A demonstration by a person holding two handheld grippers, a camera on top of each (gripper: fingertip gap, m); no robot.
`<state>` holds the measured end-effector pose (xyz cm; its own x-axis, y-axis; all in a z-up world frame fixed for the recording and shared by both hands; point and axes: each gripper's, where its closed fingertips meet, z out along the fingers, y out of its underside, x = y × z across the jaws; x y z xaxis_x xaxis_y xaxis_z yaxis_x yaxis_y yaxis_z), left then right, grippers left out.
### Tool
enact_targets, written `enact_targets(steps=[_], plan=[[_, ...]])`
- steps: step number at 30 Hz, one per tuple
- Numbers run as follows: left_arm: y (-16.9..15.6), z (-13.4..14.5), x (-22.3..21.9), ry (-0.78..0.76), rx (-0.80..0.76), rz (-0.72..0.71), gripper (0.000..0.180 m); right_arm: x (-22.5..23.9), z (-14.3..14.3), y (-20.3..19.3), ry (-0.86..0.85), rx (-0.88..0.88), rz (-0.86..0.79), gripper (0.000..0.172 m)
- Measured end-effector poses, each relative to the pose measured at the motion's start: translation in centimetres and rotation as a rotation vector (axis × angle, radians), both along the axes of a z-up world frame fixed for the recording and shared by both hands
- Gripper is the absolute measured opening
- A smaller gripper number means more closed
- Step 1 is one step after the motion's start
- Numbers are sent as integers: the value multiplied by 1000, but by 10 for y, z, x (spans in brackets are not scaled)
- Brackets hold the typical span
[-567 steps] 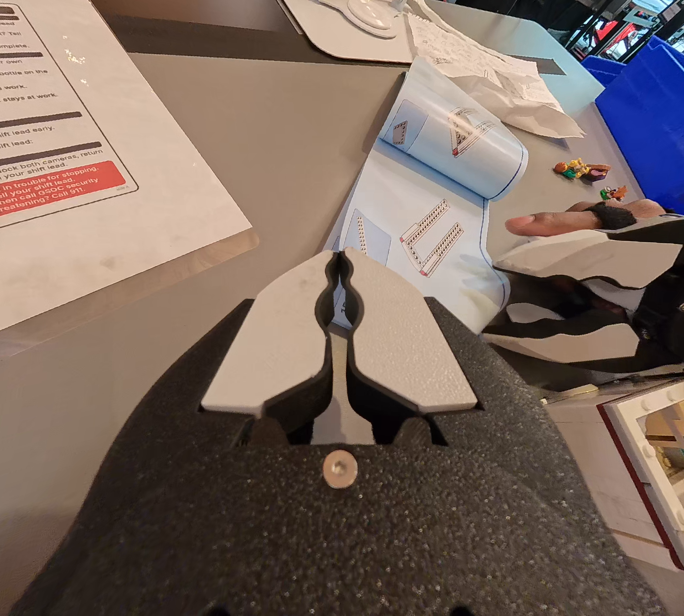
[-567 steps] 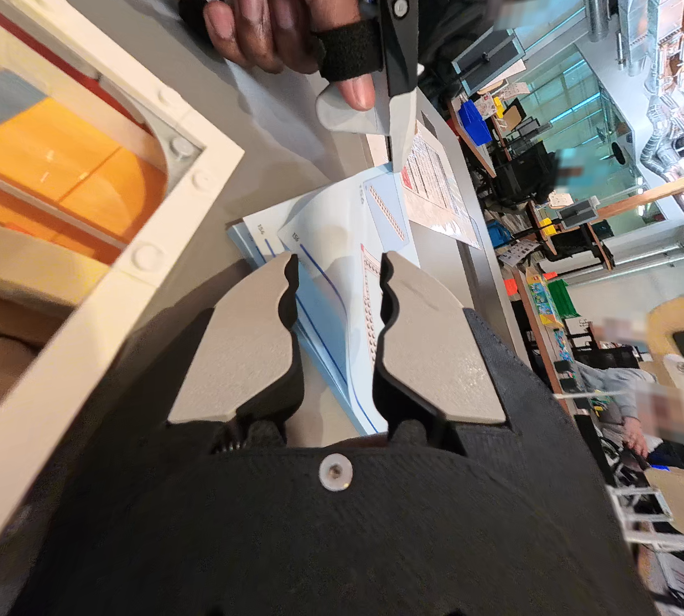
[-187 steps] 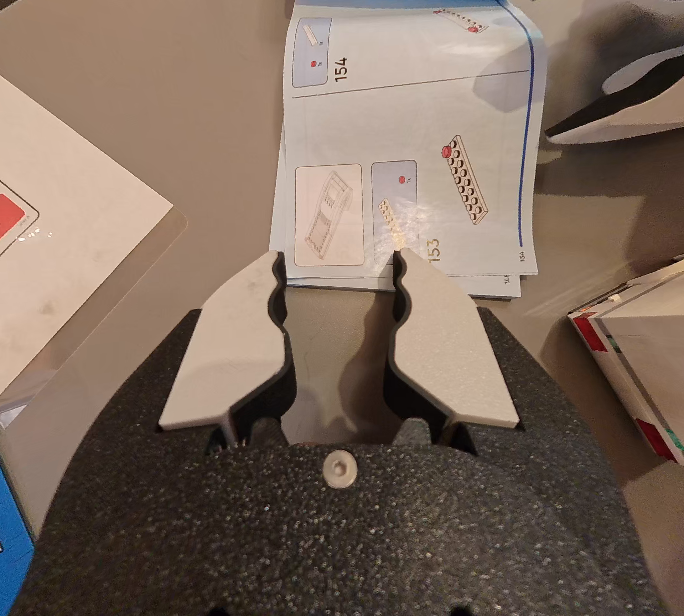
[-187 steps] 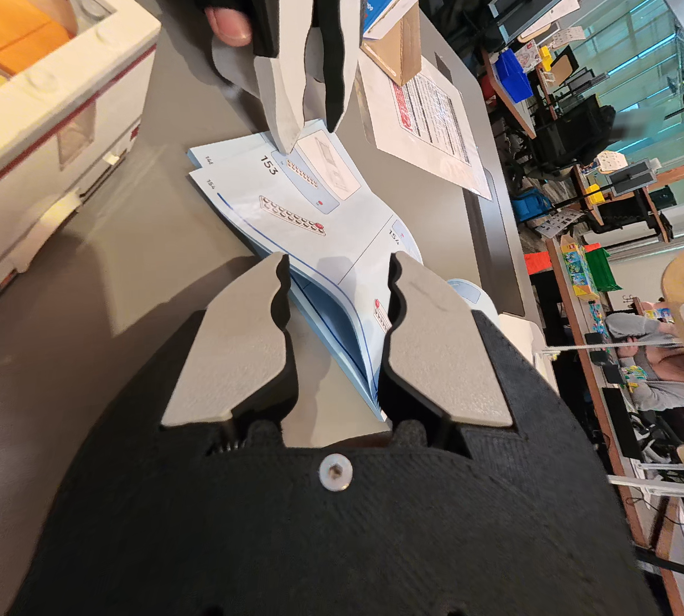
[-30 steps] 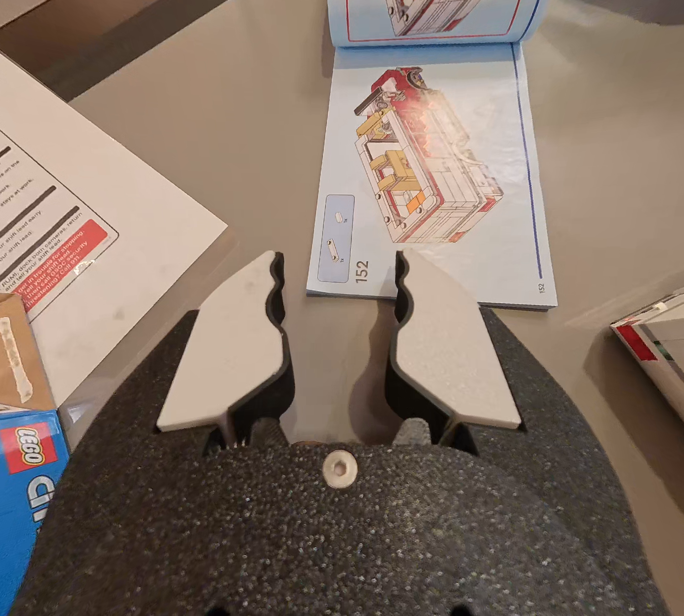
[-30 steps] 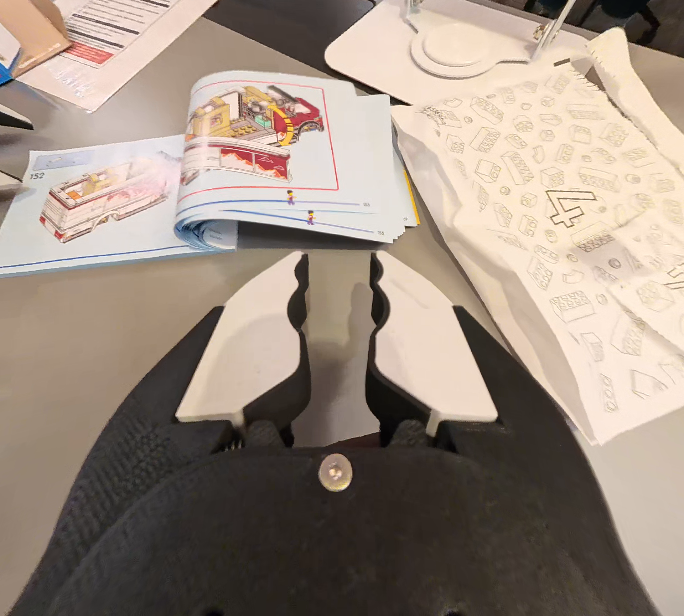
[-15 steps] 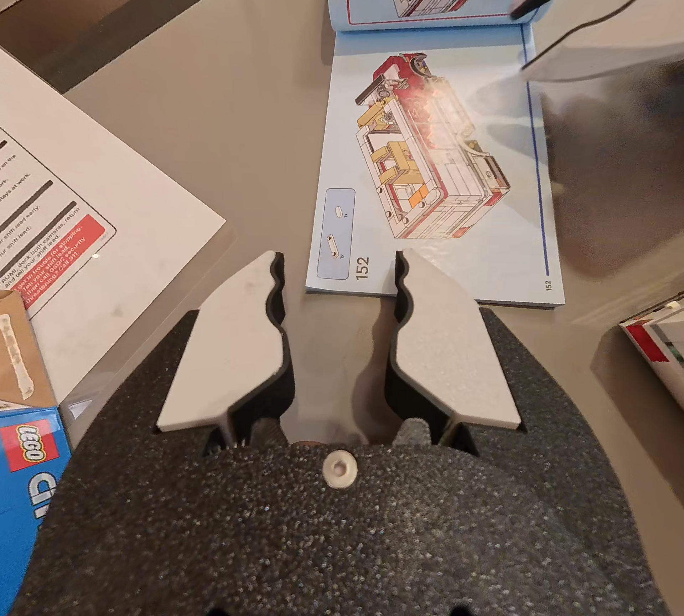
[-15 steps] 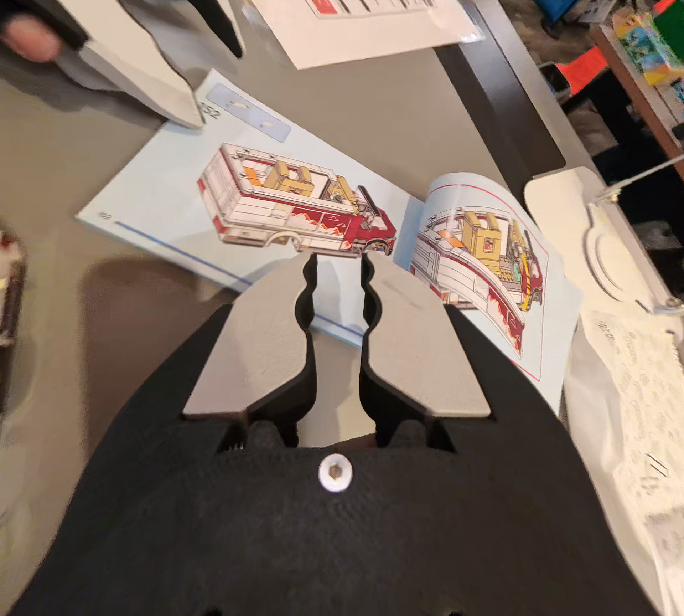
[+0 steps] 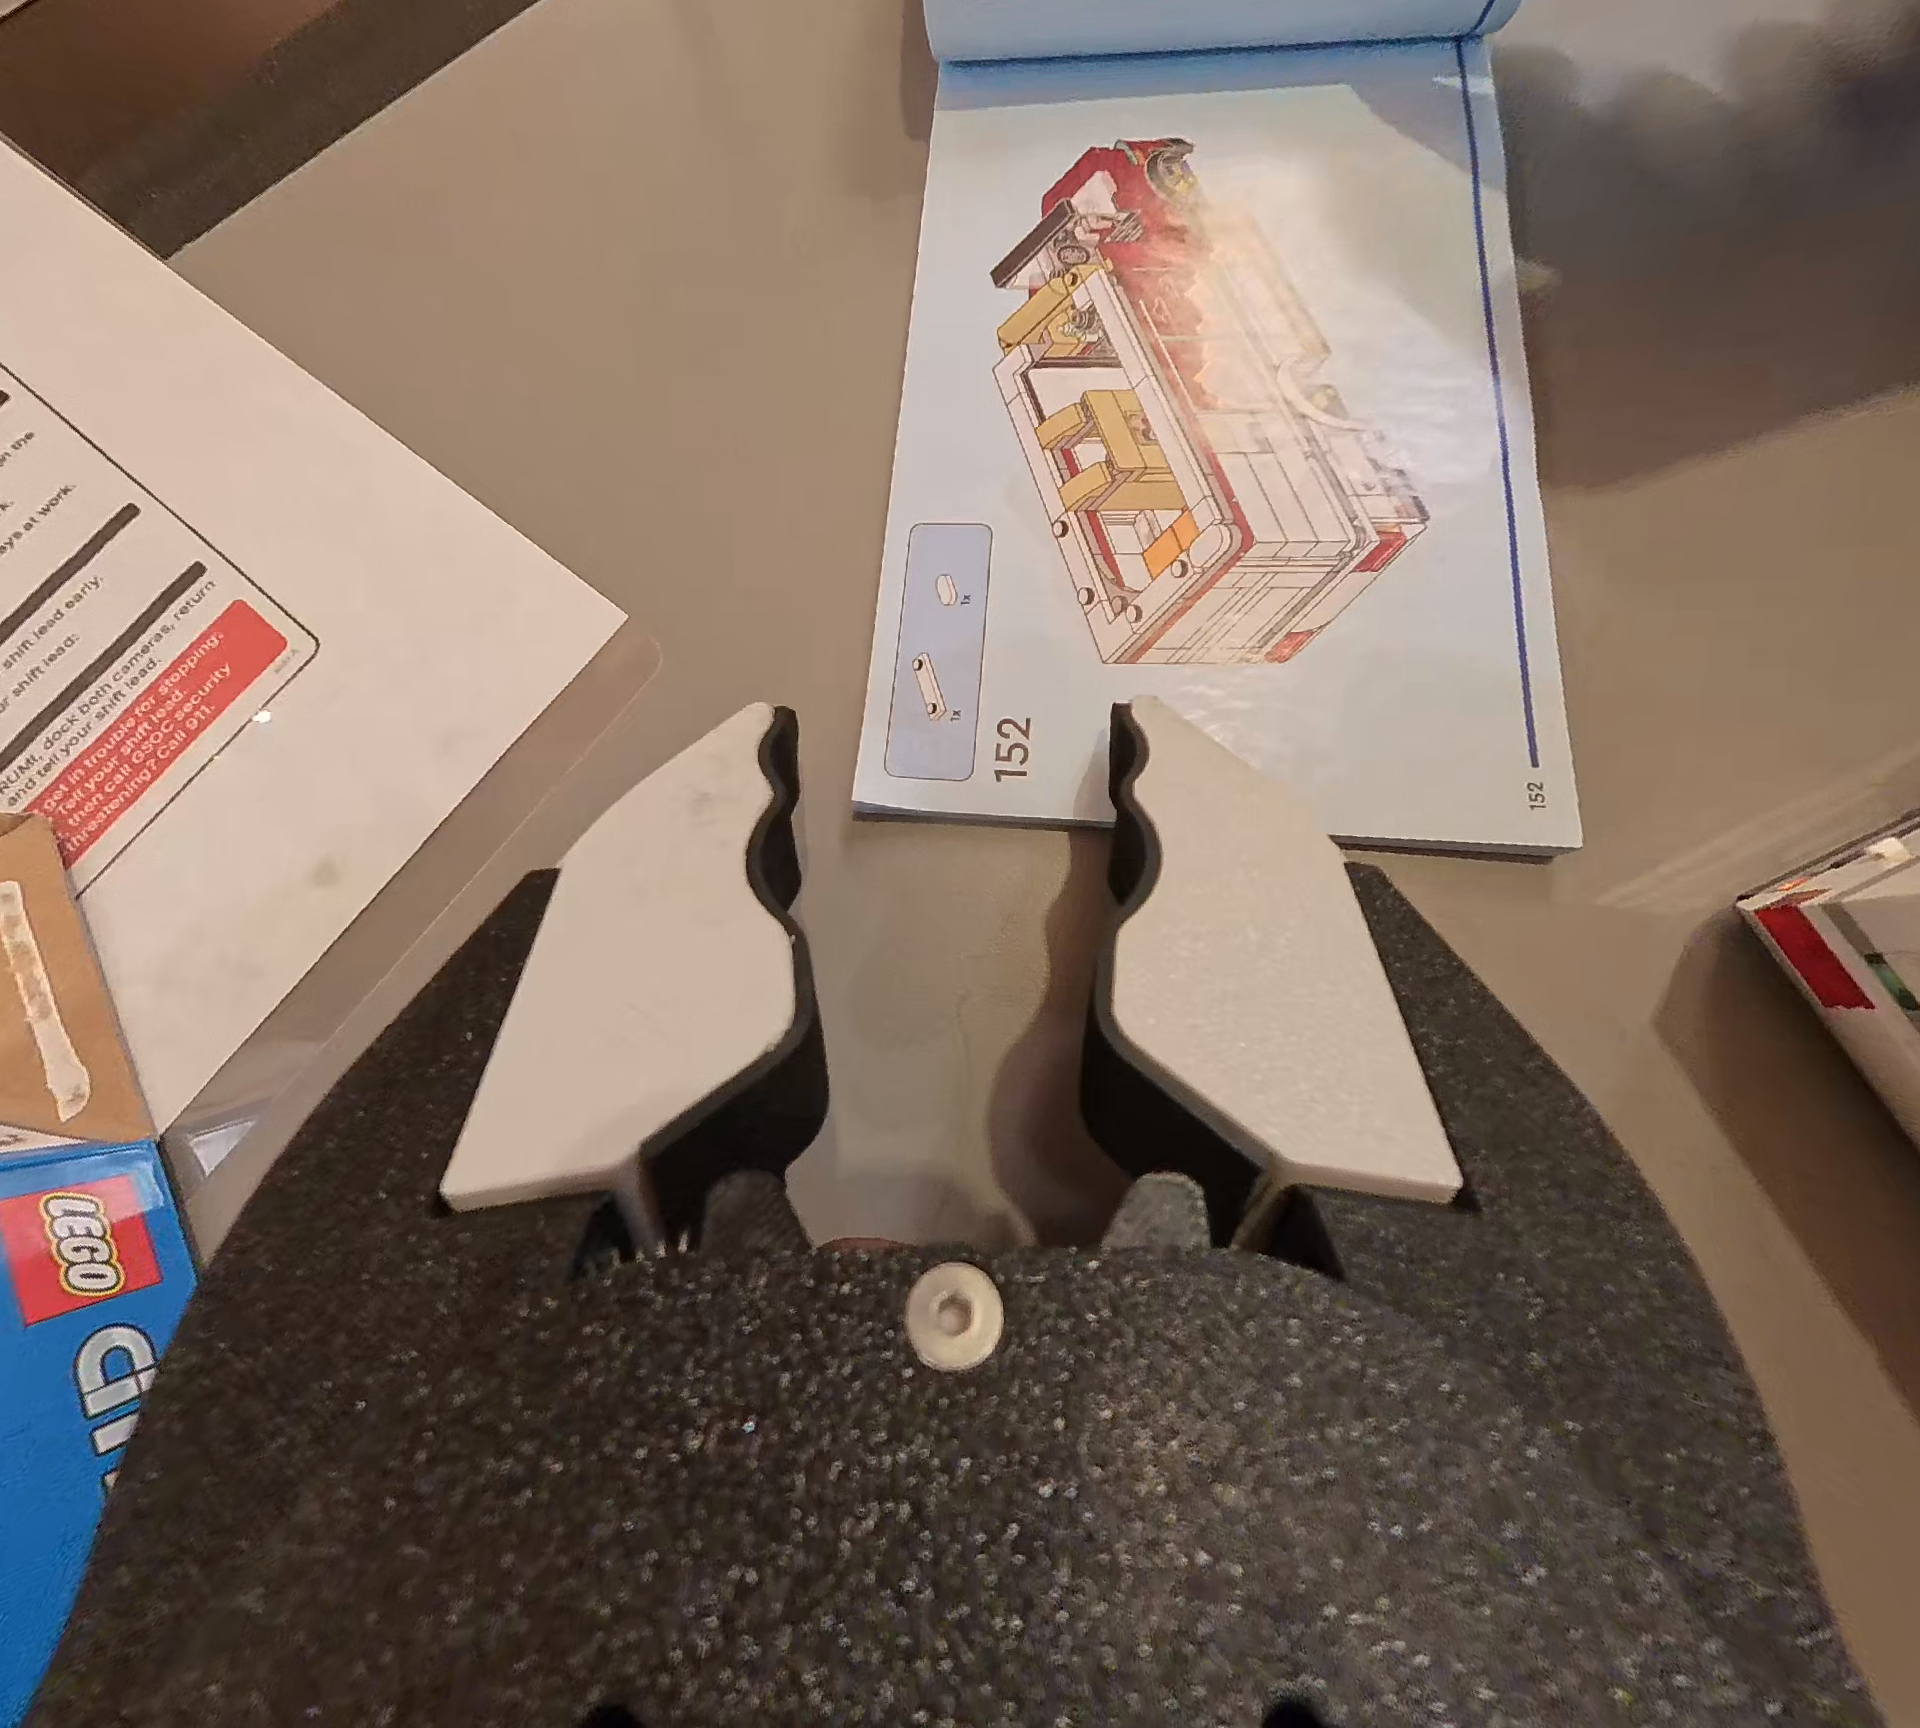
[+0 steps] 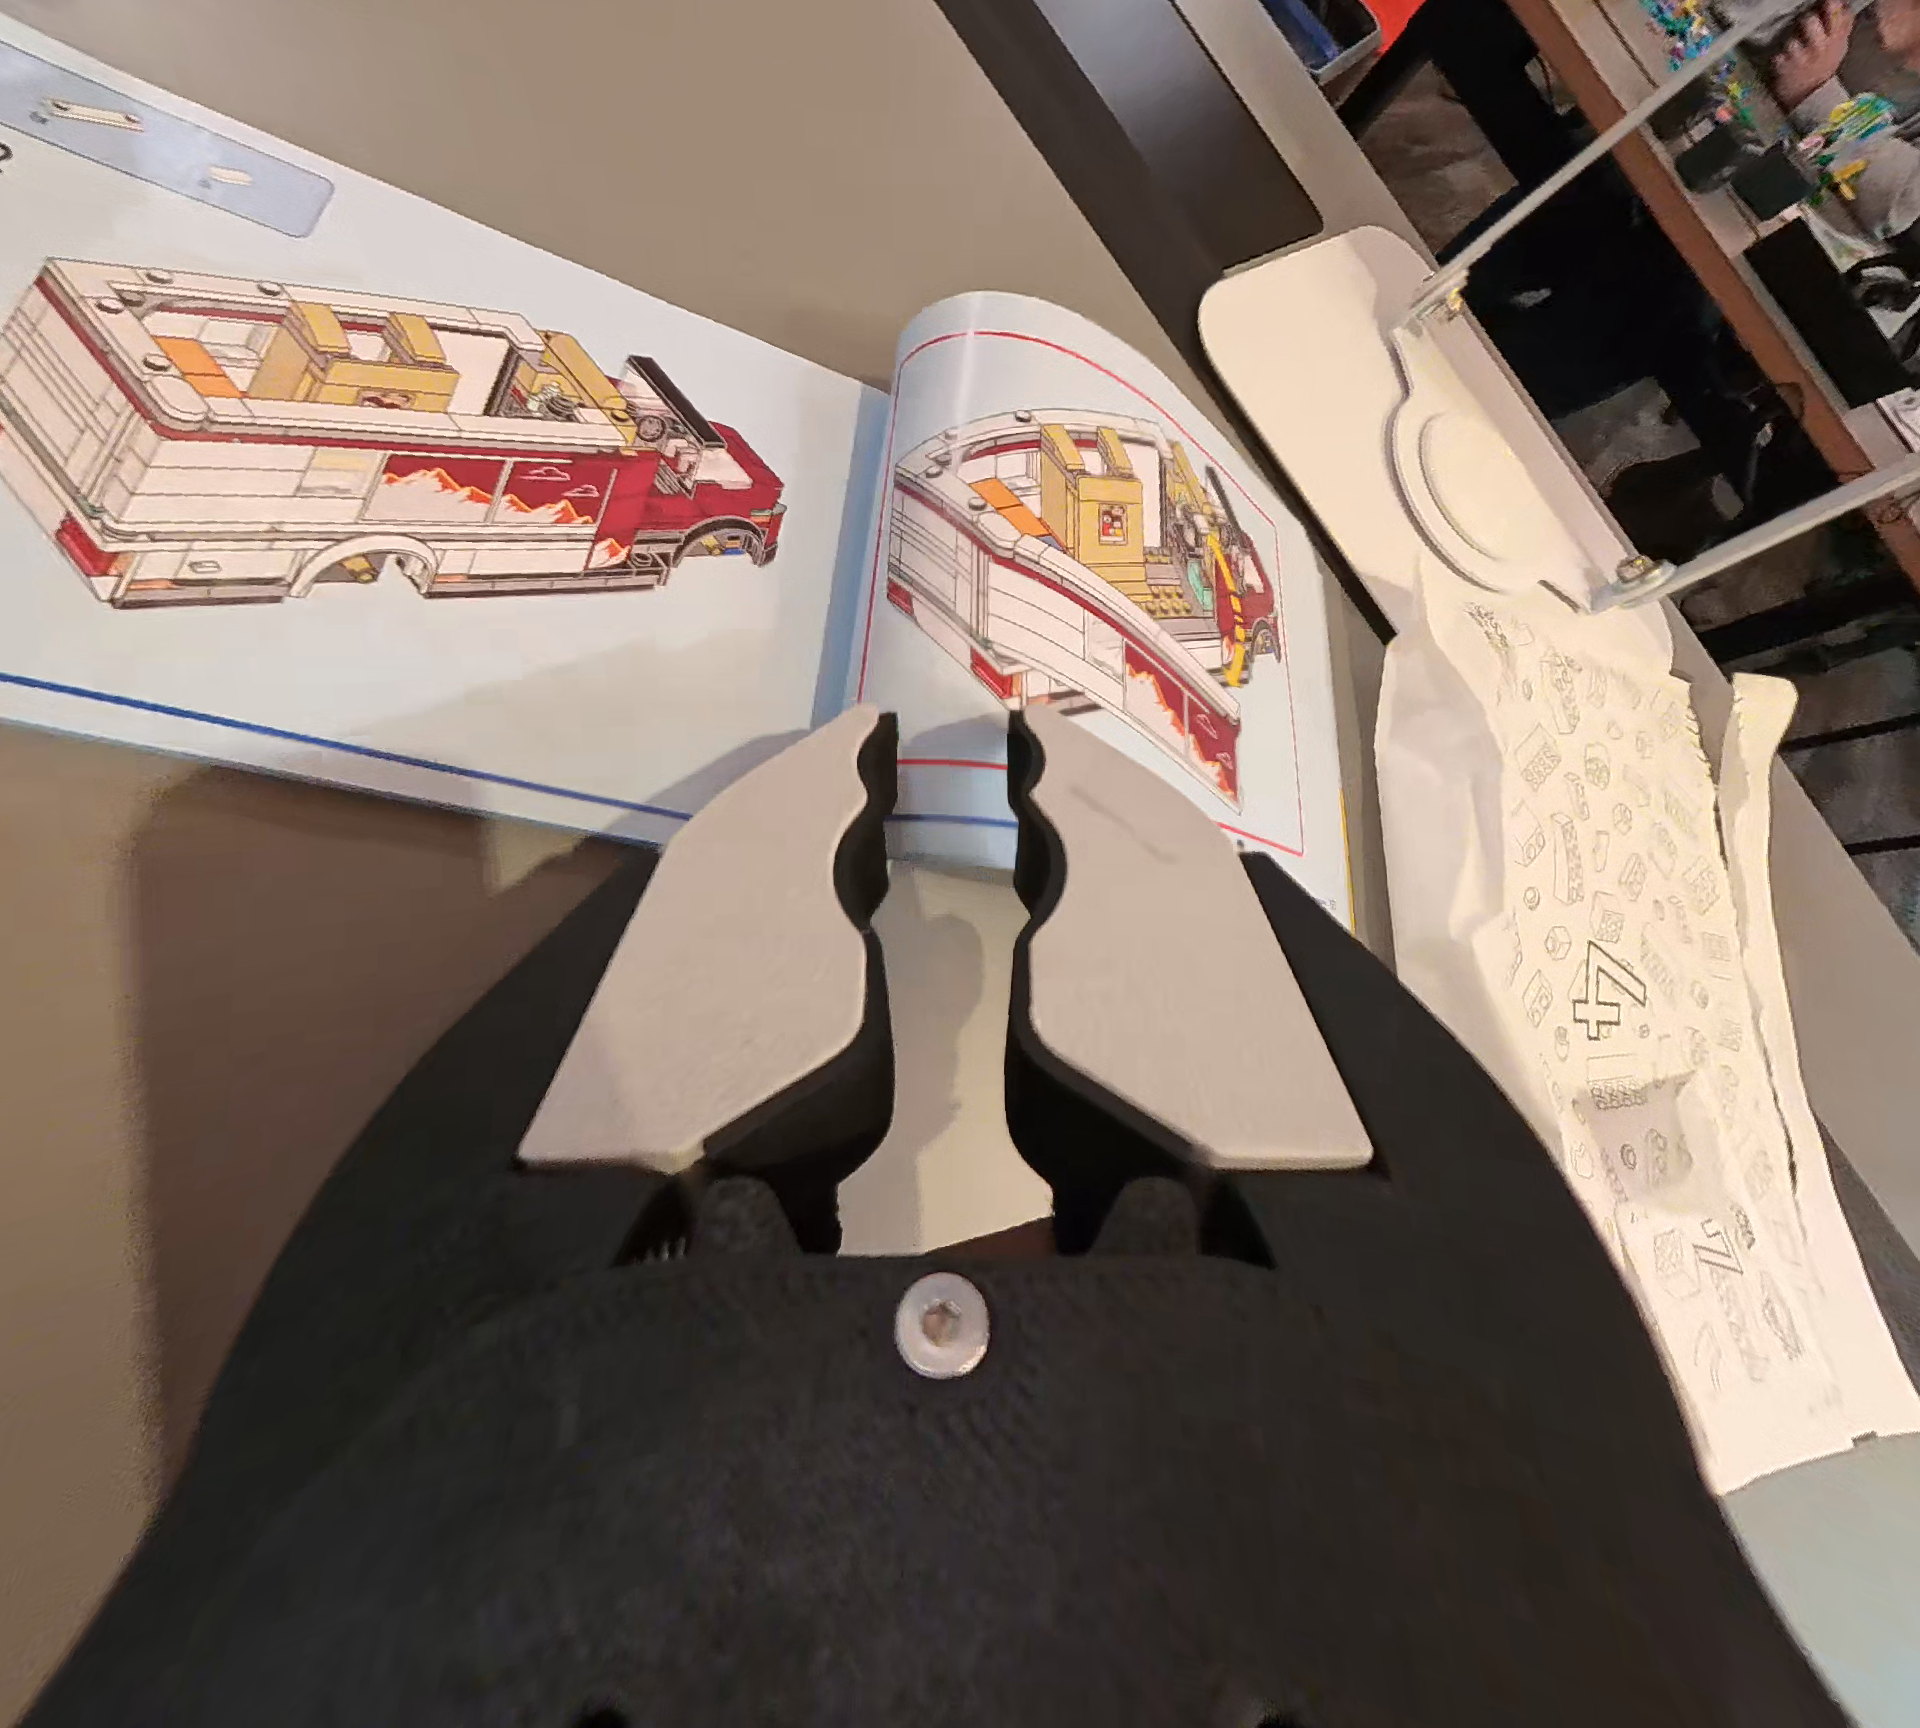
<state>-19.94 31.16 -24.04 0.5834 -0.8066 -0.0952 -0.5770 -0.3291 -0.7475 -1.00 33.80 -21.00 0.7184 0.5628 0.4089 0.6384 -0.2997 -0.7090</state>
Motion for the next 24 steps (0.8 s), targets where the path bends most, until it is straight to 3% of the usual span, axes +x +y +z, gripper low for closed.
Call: enact_targets(steps=[8, 16, 24], plan=[[0, 1, -3, -15, -12, 7, 58, -16, 8, -14, 119, 4, 69, 22], [-10, -3, -1, -24, -79, -37, 61, -51, -1, -58, 287, -84, 229, 27], [-8, -3, -2, -32, -87, -27, 62, -53, -2, -59, 331, -120, 249, 32]])
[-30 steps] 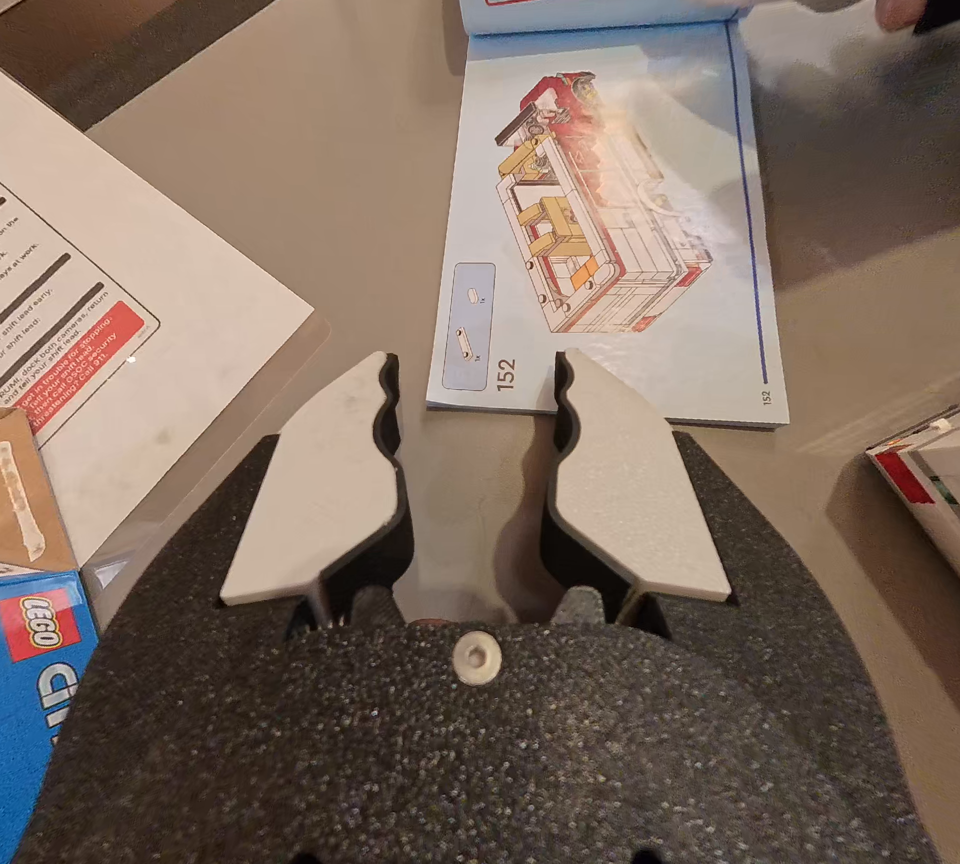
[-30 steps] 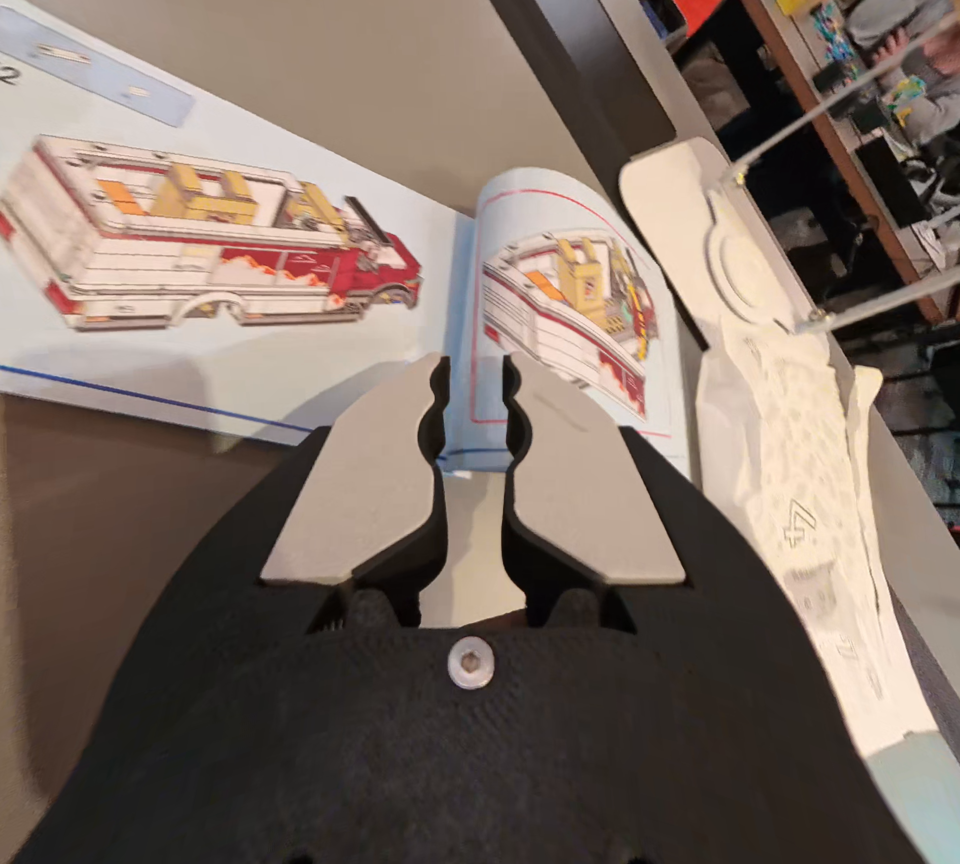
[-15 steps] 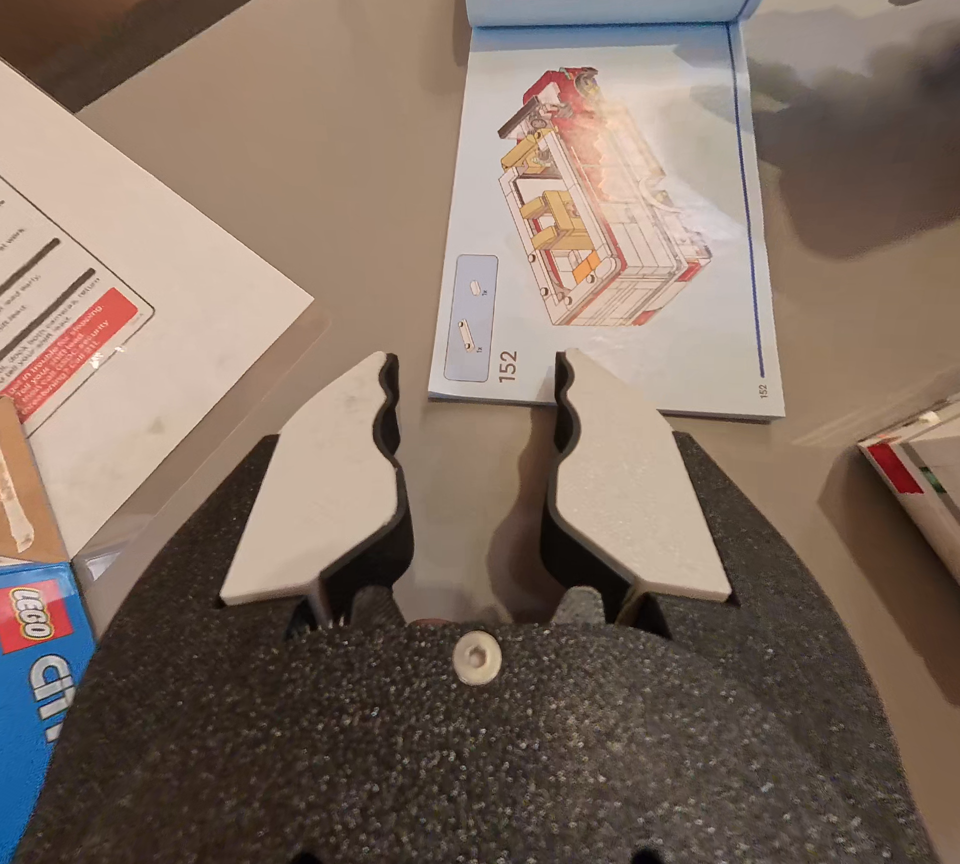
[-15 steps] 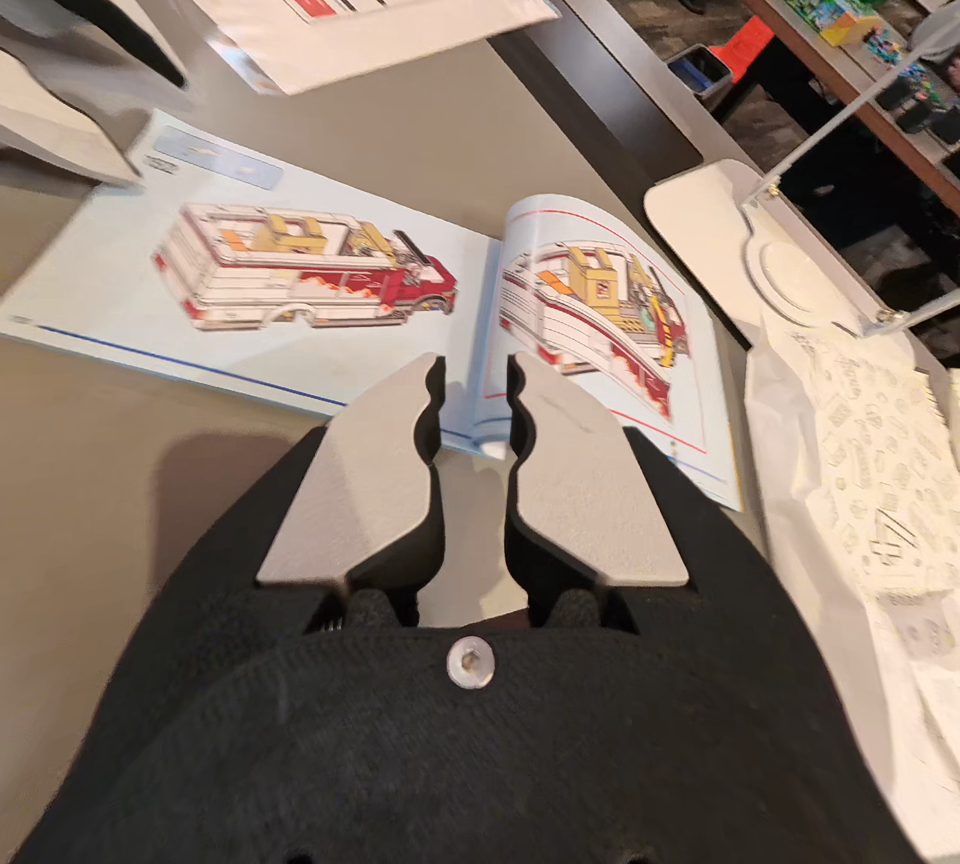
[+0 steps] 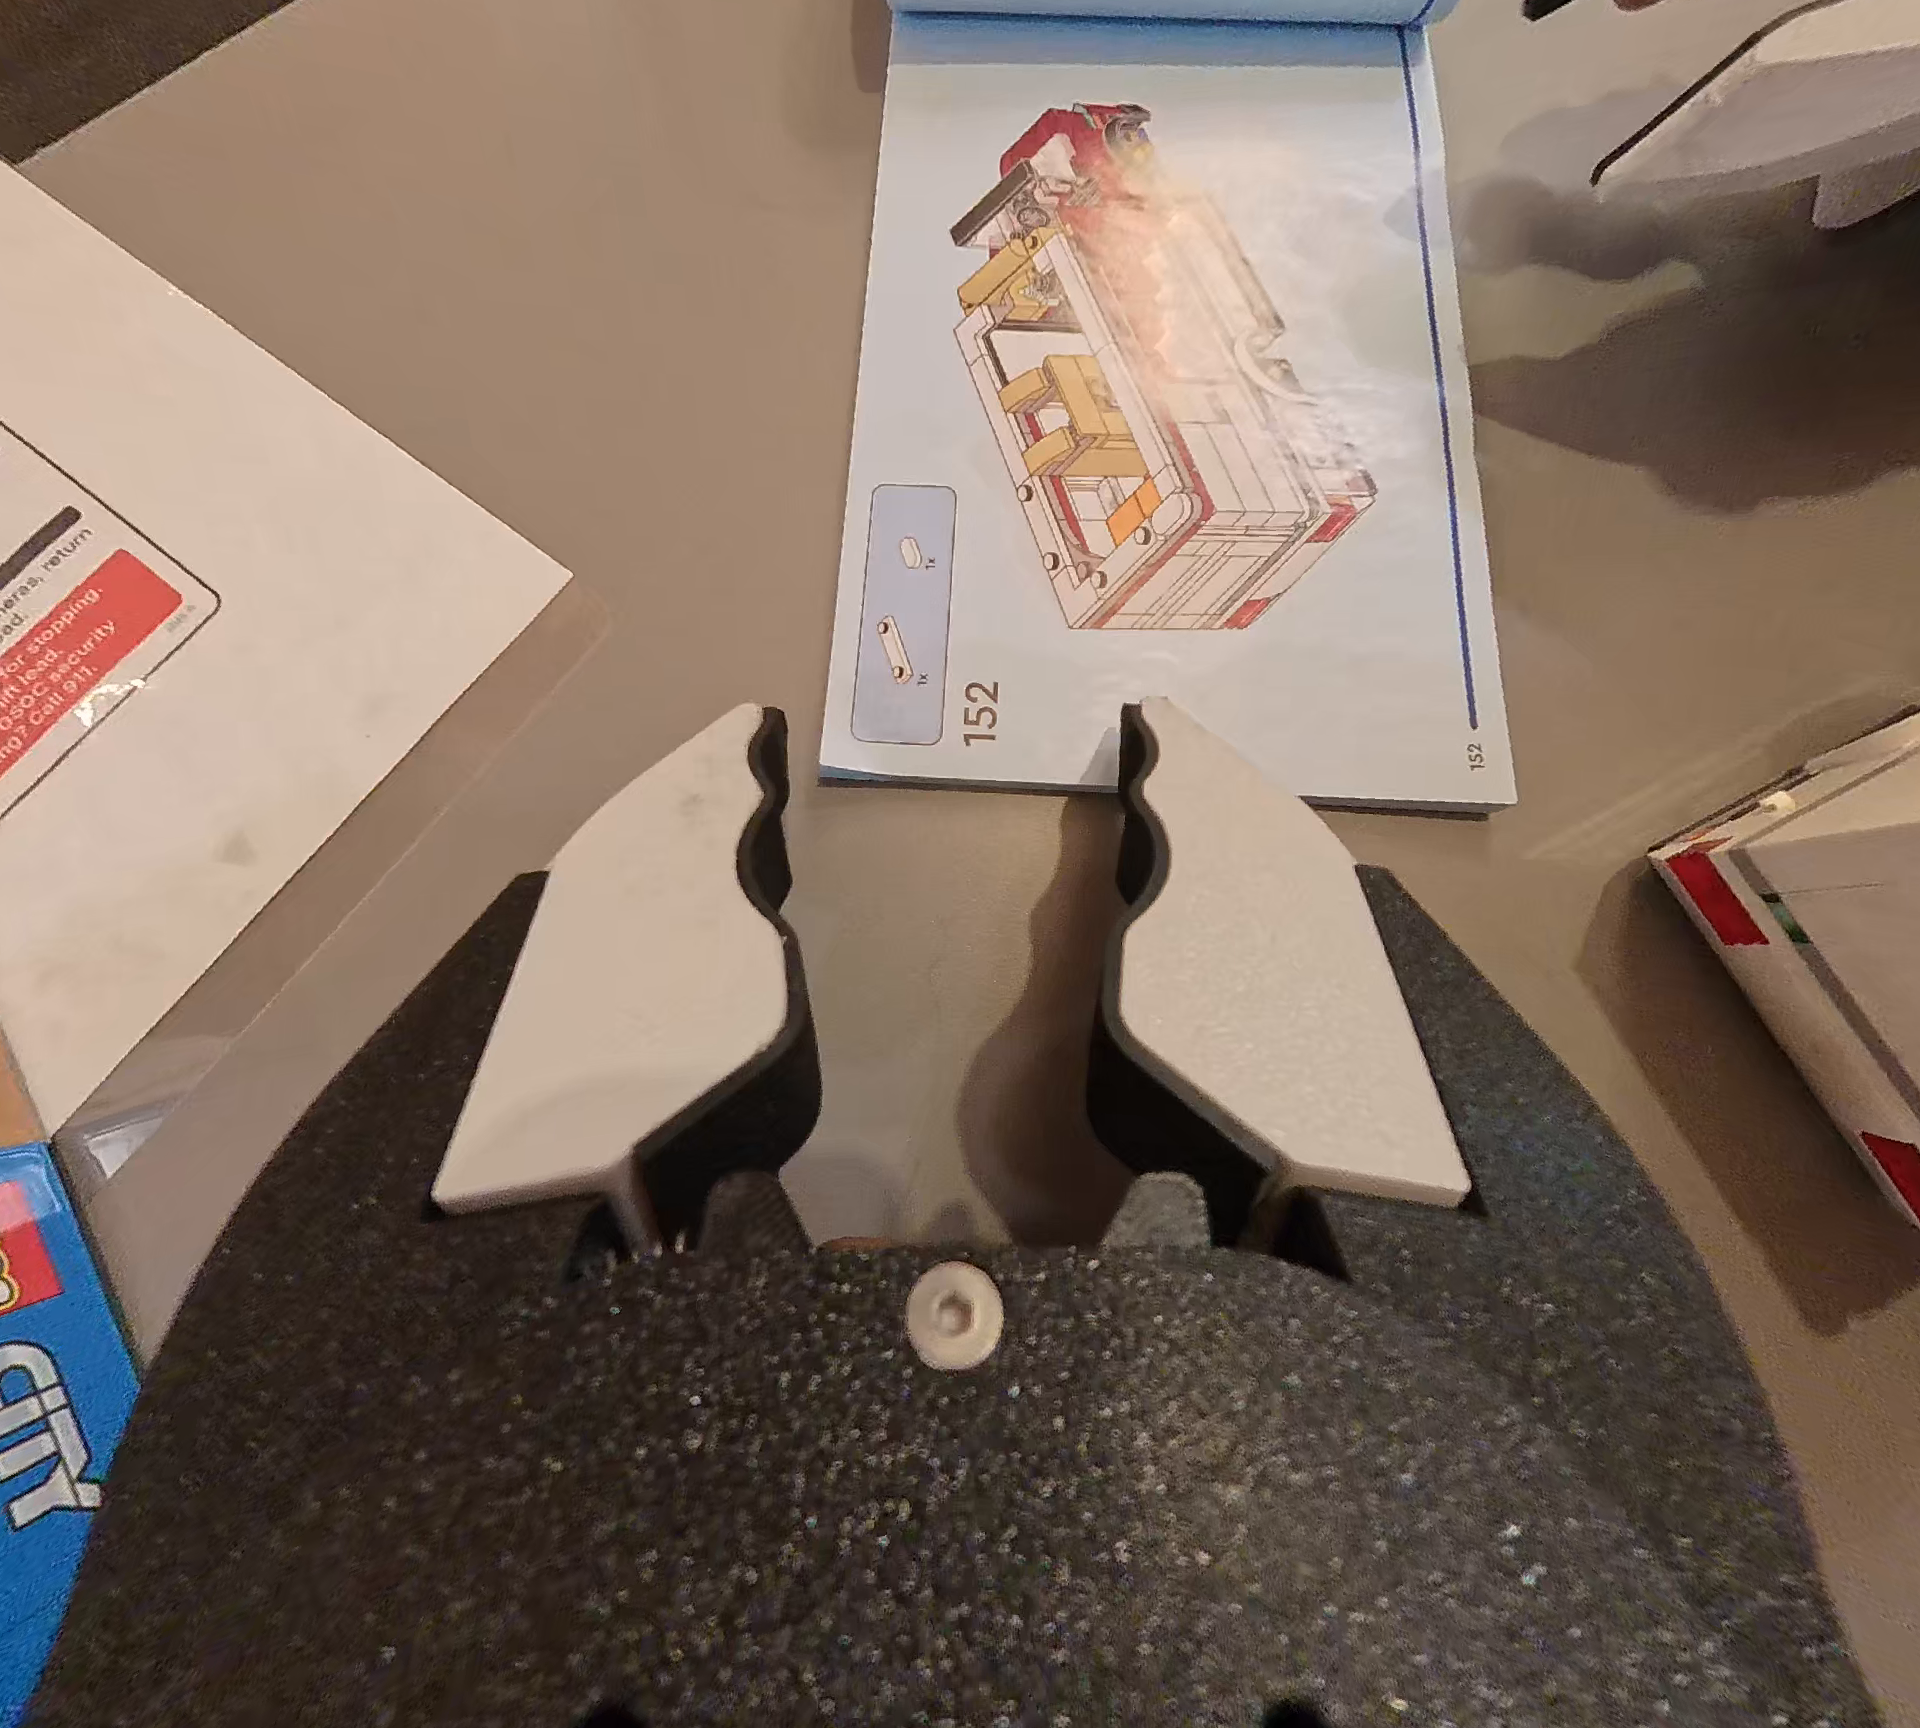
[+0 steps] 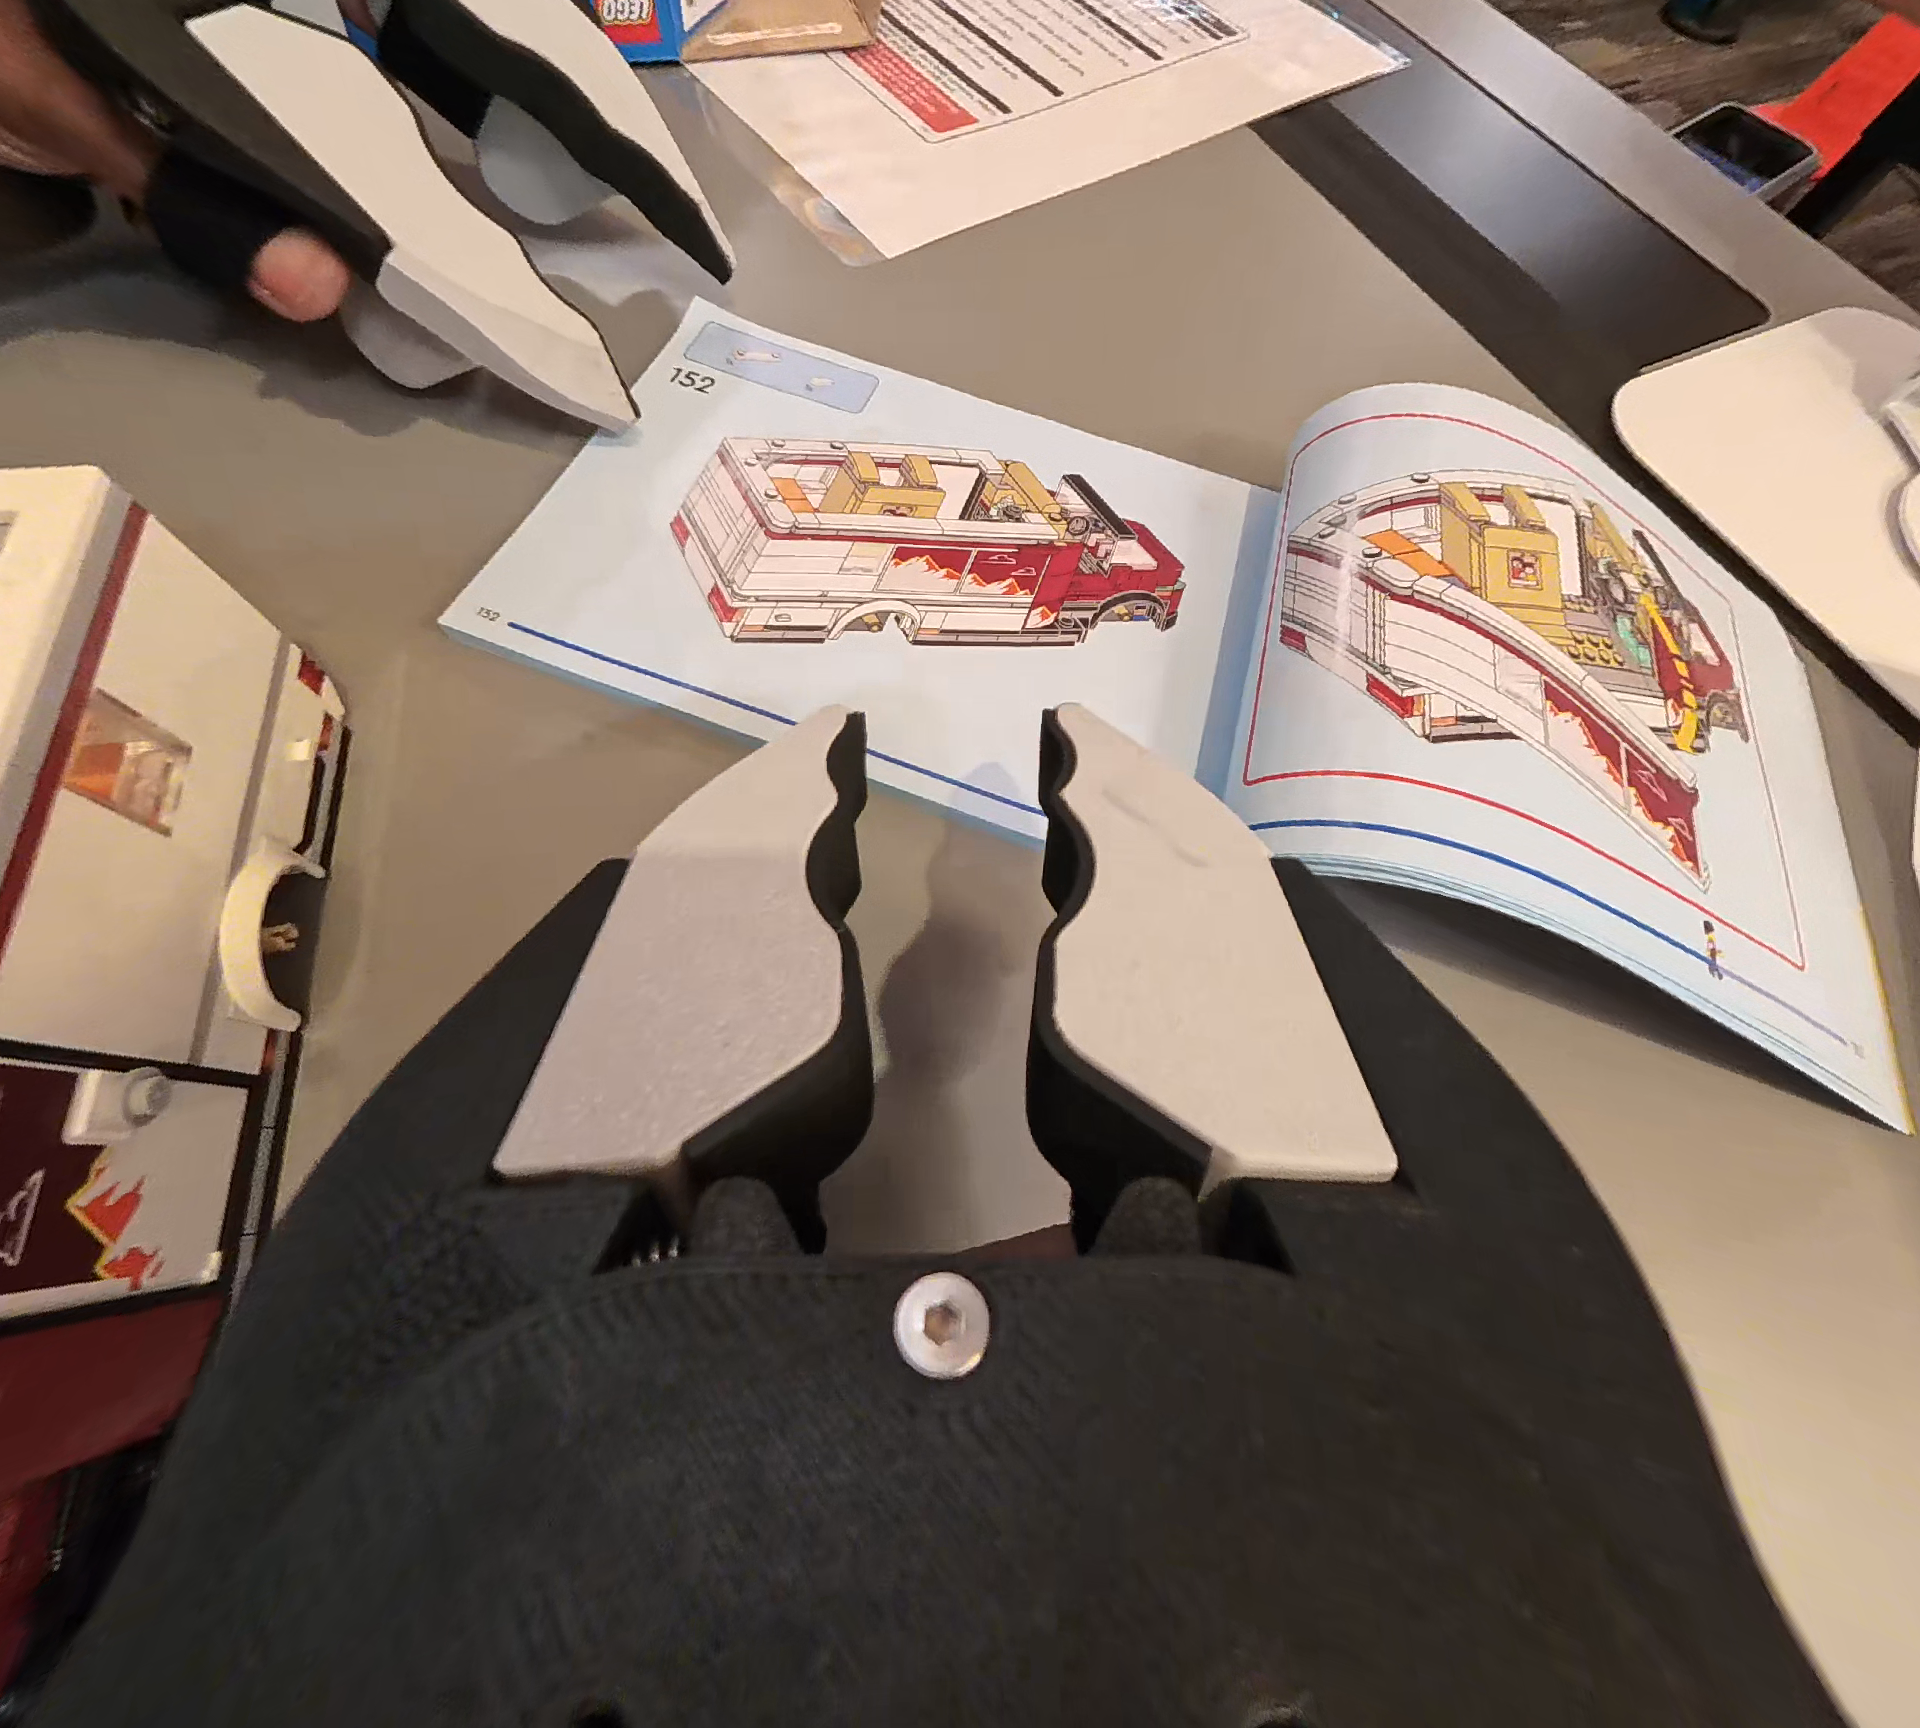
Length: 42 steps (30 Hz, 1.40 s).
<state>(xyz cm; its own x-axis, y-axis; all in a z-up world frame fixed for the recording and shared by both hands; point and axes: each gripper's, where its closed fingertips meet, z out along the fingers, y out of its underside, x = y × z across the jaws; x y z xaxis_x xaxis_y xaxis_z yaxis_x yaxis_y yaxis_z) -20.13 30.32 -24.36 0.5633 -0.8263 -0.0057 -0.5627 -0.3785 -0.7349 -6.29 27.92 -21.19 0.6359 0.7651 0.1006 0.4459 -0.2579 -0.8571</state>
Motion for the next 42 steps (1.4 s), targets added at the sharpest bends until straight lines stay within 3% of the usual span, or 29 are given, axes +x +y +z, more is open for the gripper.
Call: enact_targets(steps=[15, 26, 33, 42], plan=[[-3, 2, 3, -19, -2, -18, 62, -2, -1, -1, 18, -32, 23, 33], [3, 26, 9, -138, 89, -7, 59, -6, -3, -4, -4, -22, 51, 34], [-43, 65, 38, -350, 177, -324, 59, -7, -1, -7, -2, -1, 72, 35], [-118, 62, 45, -461, -117, -665, 80, -7, 8, -14, 42, 37, 103, 34]])
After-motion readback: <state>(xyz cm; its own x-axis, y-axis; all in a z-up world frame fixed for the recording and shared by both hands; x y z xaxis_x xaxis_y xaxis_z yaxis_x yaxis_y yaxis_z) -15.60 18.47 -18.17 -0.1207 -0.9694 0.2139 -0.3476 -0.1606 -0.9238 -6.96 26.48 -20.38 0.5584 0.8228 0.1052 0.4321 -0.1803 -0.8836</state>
